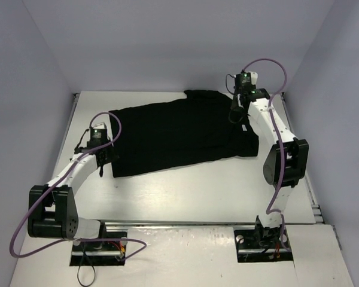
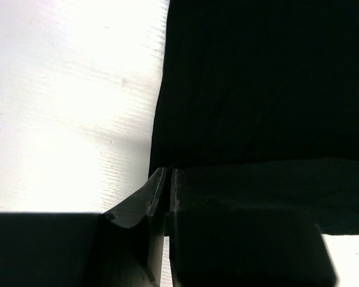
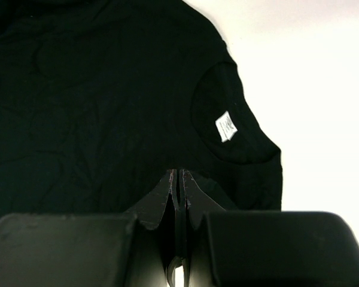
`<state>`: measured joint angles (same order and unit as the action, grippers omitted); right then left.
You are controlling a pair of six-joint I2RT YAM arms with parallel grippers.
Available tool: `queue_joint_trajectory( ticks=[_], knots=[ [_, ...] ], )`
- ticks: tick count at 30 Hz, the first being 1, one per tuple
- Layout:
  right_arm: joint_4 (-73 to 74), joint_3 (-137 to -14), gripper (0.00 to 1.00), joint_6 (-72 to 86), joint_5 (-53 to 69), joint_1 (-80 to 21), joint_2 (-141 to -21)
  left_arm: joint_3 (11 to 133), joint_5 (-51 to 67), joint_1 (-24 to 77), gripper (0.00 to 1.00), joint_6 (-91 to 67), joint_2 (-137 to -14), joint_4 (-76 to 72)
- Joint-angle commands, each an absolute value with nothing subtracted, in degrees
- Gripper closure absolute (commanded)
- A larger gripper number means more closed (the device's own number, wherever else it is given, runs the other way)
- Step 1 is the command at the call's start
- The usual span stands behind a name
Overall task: Fold and stack the t-shirts
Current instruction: Fold the flattened tshirt in 1/3 of the way
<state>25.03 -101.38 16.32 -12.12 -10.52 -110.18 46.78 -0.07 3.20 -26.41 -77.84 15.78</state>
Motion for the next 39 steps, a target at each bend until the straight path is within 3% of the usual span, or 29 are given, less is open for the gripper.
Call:
queue_joint_trajectory(
  ticks=[1, 39],
  knots=[
    [23.4, -104.4, 1.0, 15.2, -14.9, -11.1, -110.8, 46.7, -1.8, 2.5, 1.0, -27.9, -78.1, 13.5],
    [22.9, -113.4, 1.0, 14.3, -16.3, -11.8, -119.4, 50.3, -2.7, 2.5, 1.0, -20.8, -83.5, 6.5]
  ],
)
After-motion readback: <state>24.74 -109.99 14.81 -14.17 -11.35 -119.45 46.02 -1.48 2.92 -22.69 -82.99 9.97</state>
